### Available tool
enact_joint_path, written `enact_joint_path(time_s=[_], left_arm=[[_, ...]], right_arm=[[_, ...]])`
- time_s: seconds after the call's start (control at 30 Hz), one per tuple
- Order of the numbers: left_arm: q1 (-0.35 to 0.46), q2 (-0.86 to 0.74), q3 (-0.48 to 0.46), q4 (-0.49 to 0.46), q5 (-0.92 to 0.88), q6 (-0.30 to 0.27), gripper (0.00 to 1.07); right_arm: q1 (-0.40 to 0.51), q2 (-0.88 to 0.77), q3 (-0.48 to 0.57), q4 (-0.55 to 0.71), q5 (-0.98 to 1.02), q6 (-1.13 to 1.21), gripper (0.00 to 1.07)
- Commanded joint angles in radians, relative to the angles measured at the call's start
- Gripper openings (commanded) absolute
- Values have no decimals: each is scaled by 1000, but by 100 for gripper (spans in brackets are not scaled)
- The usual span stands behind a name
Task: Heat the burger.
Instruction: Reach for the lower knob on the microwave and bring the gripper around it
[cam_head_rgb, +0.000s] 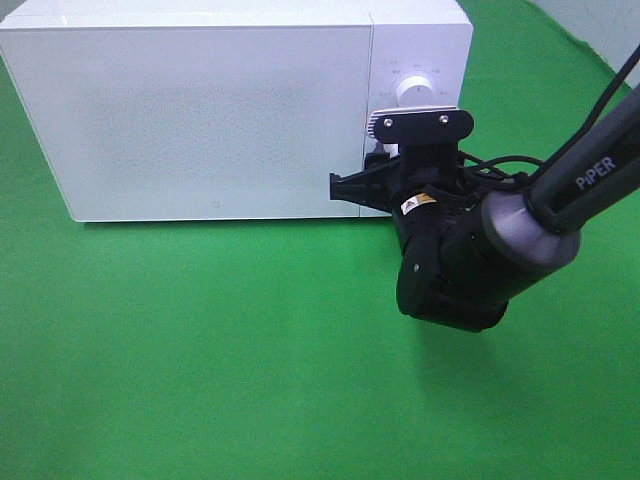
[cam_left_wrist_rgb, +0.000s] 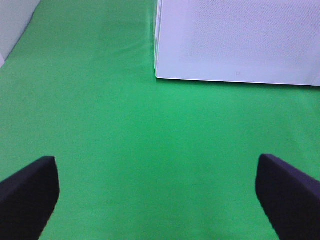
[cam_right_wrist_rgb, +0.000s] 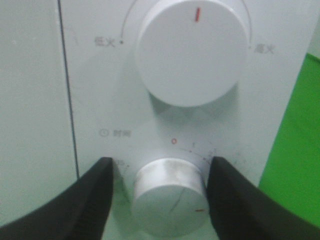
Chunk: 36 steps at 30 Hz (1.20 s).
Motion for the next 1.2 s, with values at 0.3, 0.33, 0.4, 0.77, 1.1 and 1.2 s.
enact_joint_path(time_s=[0.3,0.33,0.4,0.77,1.1,1.2], left_arm=[[0,-17,3,-8,-10,-2,100],[0,-17,3,-8,-10,-2,100],[0,-17,3,-8,-10,-2,100],[0,-17,3,-8,-10,-2,100],[0,-17,3,-8,-10,-2,100],[0,-17,3,-8,-10,-2,100]], right_arm=[[-14,-3,-13,-29,22,-3,0],[-14,-3,-13,-30,22,-3,0],[-14,-3,-13,-30,22,-1,0],[-14,-3,-13,-128,41,423,0],[-14,-3,-13,-294,82,995,0],[-14,-3,-13,-340,58,1152,0]])
